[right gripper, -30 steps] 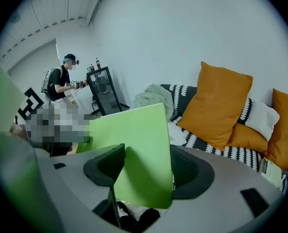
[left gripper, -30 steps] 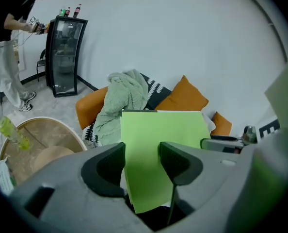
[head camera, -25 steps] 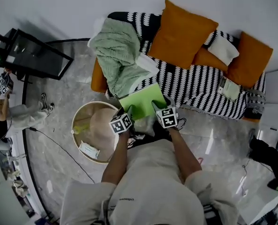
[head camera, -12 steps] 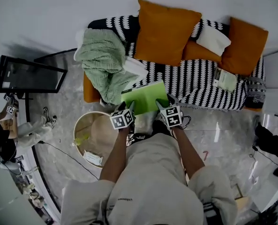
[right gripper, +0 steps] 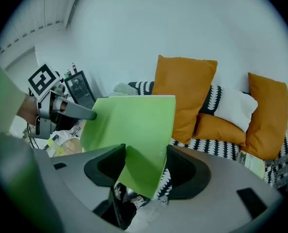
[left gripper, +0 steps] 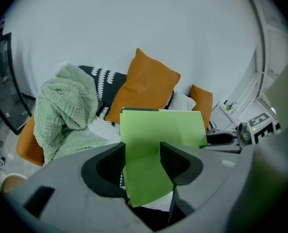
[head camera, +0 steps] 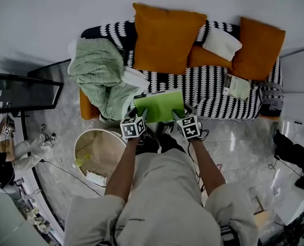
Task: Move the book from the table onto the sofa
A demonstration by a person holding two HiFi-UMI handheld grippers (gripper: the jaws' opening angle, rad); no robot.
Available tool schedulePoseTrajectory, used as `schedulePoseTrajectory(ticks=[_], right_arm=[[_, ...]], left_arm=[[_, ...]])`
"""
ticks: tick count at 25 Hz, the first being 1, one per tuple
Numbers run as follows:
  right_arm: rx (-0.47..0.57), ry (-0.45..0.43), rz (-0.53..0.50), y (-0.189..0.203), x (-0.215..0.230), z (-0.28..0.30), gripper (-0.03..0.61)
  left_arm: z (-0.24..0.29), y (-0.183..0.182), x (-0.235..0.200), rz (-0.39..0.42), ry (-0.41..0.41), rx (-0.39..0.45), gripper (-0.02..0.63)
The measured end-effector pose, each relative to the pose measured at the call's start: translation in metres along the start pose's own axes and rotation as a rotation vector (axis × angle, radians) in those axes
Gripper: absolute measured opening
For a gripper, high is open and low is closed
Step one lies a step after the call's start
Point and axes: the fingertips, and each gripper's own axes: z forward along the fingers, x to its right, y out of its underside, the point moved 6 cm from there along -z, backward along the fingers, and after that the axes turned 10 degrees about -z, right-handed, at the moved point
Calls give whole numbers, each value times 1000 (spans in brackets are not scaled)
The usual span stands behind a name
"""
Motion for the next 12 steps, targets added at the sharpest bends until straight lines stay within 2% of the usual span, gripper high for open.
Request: schedulePoseTrajectory(ticks=[6,12], right_arm=[[-23,71,101,3,28,6,253],[-96,79,209,28,37,56,253]], left_arm=[[39,-17,14,46,45,-34,218],[96,-15,-10,68,42,-114,218]])
